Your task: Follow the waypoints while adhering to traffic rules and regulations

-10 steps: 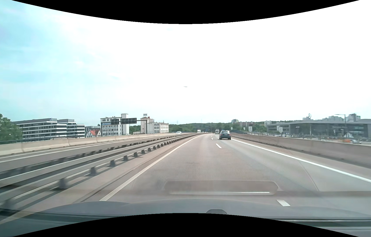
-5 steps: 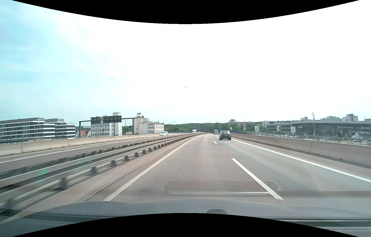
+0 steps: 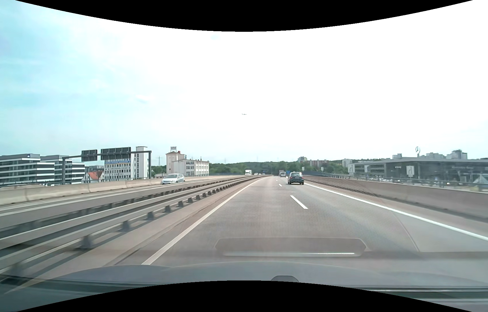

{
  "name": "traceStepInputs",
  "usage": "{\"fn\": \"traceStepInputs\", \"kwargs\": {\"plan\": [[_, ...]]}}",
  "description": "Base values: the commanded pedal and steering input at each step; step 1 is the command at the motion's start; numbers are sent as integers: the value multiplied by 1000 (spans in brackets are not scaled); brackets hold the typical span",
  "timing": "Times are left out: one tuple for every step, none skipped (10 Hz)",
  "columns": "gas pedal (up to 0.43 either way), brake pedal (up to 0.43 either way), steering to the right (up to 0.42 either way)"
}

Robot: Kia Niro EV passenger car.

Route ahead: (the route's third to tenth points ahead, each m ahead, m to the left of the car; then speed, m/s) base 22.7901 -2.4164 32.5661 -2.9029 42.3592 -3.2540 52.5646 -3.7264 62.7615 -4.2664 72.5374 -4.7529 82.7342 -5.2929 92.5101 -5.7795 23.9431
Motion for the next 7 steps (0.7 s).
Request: {"fn": "traceStepInputs", "kwargs": {"plan": [[79, 0, 4], [79, 0, 5], [79, 0, 5], [79, 0, 5], [79, 0, 5], [79, 0, 4], [79, 0, 4]]}}
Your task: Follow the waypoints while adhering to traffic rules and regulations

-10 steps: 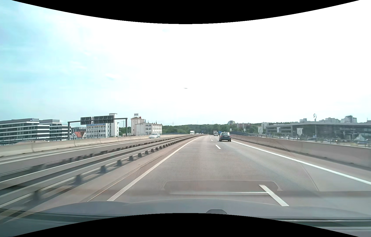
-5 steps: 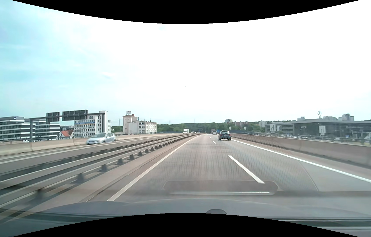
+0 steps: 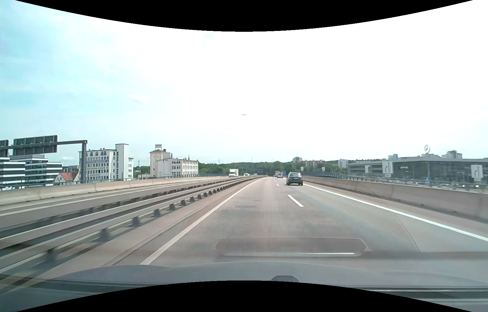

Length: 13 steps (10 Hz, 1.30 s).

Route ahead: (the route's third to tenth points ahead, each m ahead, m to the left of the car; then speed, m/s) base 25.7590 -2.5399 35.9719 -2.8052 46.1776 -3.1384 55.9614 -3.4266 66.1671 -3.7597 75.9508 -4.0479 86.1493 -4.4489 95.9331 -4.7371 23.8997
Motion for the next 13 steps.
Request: {"fn": "traceStepInputs", "kwargs": {"plan": [[79, 0, 3], [79, 0, 1], [79, 0, 1], [79, 0, 1], [79, 0, 0], [79, 0, 0], [79, 0, 0], [79, 0, 0], [79, 0, 0], [79, 0, 0], [79, 0, 0], [79, 0, 0], [79, 0, 0]]}}
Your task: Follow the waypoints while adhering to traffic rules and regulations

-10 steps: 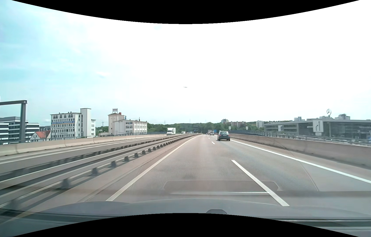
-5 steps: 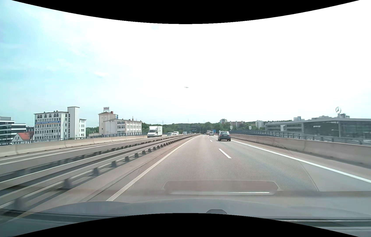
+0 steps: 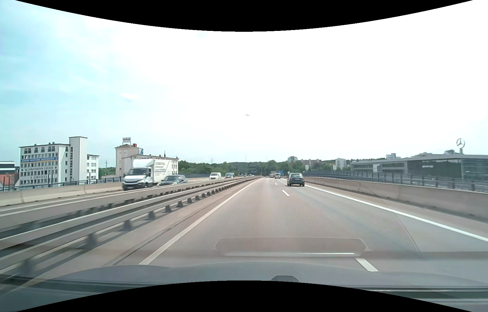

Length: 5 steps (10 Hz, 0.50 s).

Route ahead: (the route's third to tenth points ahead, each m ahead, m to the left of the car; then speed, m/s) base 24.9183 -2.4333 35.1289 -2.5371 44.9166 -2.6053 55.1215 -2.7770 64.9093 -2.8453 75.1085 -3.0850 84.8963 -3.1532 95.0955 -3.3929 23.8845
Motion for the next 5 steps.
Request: {"fn": "traceStepInputs", "kwargs": {"plan": [[79, 0, 0], [79, 0, 0], [79, 0, 0], [79, 0, 0], [79, 0, 0]]}}
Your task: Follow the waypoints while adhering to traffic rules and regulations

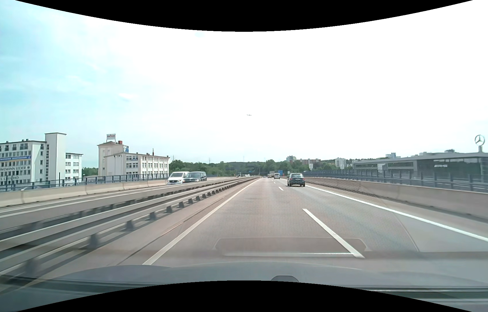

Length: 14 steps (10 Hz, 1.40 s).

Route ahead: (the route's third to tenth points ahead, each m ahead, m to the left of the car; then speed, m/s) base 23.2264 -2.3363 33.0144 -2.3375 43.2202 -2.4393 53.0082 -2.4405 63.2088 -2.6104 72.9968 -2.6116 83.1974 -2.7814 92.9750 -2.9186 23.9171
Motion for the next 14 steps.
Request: {"fn": "traceStepInputs", "kwargs": {"plan": [[79, 0, 0], [79, 0, 0], [79, 0, 0], [79, 0, 0], [79, 0, 0], [79, 0, -1], [79, 0, -1], [79, 0, -2], [79, 0, -3], [79, 0, -3], [79, 0, -3], [79, 0, -2], [79, 0, -2], [79, 0, -2]]}}
